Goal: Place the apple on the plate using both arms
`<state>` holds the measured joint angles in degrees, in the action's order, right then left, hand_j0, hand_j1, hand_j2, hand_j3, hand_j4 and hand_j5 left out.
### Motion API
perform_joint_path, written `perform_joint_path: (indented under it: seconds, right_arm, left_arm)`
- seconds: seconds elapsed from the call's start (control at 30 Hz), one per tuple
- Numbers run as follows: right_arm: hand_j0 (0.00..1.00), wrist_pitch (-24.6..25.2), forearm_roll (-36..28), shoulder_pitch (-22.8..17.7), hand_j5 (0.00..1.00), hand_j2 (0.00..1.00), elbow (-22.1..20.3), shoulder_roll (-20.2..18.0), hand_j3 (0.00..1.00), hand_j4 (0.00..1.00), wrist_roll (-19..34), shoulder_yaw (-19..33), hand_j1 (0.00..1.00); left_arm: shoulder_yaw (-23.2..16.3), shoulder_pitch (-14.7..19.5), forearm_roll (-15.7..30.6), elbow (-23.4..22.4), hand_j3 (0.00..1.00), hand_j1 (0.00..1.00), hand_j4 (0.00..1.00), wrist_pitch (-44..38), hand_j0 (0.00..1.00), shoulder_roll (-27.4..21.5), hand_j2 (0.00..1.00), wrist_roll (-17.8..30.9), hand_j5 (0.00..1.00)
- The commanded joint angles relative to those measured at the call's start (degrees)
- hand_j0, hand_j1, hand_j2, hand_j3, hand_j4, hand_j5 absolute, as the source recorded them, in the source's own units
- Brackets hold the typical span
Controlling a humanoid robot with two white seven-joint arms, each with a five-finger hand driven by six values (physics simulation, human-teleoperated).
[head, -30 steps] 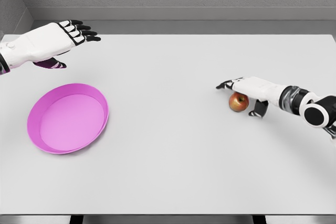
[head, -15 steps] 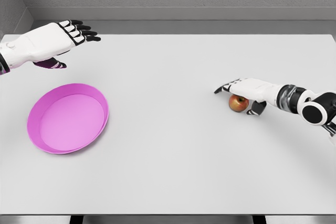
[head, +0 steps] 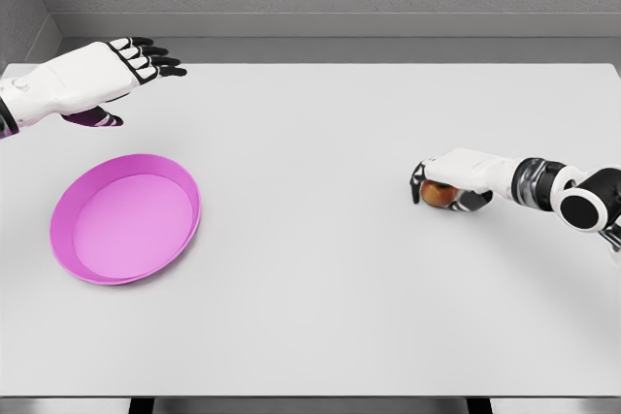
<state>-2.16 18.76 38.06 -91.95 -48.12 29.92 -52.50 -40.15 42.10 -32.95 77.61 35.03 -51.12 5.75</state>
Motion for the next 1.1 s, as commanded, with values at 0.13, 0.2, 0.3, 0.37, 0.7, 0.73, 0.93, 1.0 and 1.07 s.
perform_joint_path:
  seconds: [0.13, 0.2, 0.3, 0.37, 0.7, 0.73, 0.93, 1.0, 1.07]
  right_arm:
    - [0.39, 0.23, -1.44, 0.0, 0.39, 0.39, -1.13, -0.75, 0.39, 0.39, 0.4, 0.03, 0.39]
    - [0.39, 0.23, -1.44, 0.0, 0.39, 0.39, -1.22, -0.84, 0.39, 0.39, 0.4, 0.03, 0.39]
    - [0.39, 0.4, -1.71, 0.18, 0.39, 0.39, -2.62, -2.15, 0.39, 0.39, 0.31, 0.11, 0.39]
    - [0.39, 0.4, -1.79, 0.53, 0.39, 0.39, -2.89, -2.24, 0.39, 0.39, 0.4, 0.11, 0.39]
    - [0.39, -0.04, -1.97, 1.49, 0.39, 0.39, -7.45, -1.72, 0.39, 0.39, 0.31, 0.99, 0.39]
    - [0.39, -0.12, -1.79, 1.49, 0.39, 0.39, -8.51, -1.72, 0.39, 0.39, 0.31, 1.08, 0.39]
    - [0.39, -8.91, -2.23, 1.67, 0.39, 0.39, -8.51, 1.01, 0.39, 0.39, 0.14, 0.99, 0.39]
    - [0.39, -11.37, -3.11, 1.67, 0.39, 0.39, -8.51, 1.45, 0.39, 0.39, 0.05, 0.99, 0.39]
    - [0.39, -13.92, -4.69, 2.29, 0.39, 0.39, -8.6, 1.97, 0.39, 0.39, 0.05, 1.08, 0.39]
  left_arm:
    - [0.07, 0.0, 0.34, -0.01, 1.0, 1.0, 1.0, -0.03, 1.0, -0.04, 1.0, -0.04, 1.0]
    - [0.07, 0.0, 0.34, -0.01, 1.0, 1.0, 1.0, -0.03, 1.0, -0.04, 1.0, -0.04, 1.0]
    - [0.07, 0.0, 0.34, -0.01, 1.0, 1.0, 1.0, -0.03, 1.0, -0.04, 1.0, -0.04, 1.0]
    - [0.07, 0.0, 0.34, -0.01, 1.0, 1.0, 1.0, -0.03, 1.0, -0.12, 1.0, -0.04, 1.0]
    - [0.07, 0.0, 0.34, -0.01, 1.0, 1.0, 1.0, -0.03, 1.0, -0.21, 1.0, -0.04, 1.0]
    - [0.07, 0.0, 0.34, -0.01, 1.0, 1.0, 1.0, -0.03, 1.0, -0.21, 1.0, -0.04, 1.0]
    - [0.07, 0.0, 0.43, -0.01, 1.0, 1.0, 1.0, -0.03, 1.0, -0.21, 1.0, -0.04, 1.0]
    - [0.07, 0.0, 0.34, -0.01, 1.0, 1.0, 1.0, -0.03, 1.0, -0.21, 1.0, -0.04, 1.0]
    - [0.07, 0.0, 0.34, -0.01, 1.0, 1.0, 1.0, -0.03, 1.0, -0.21, 1.0, -0.04, 1.0]
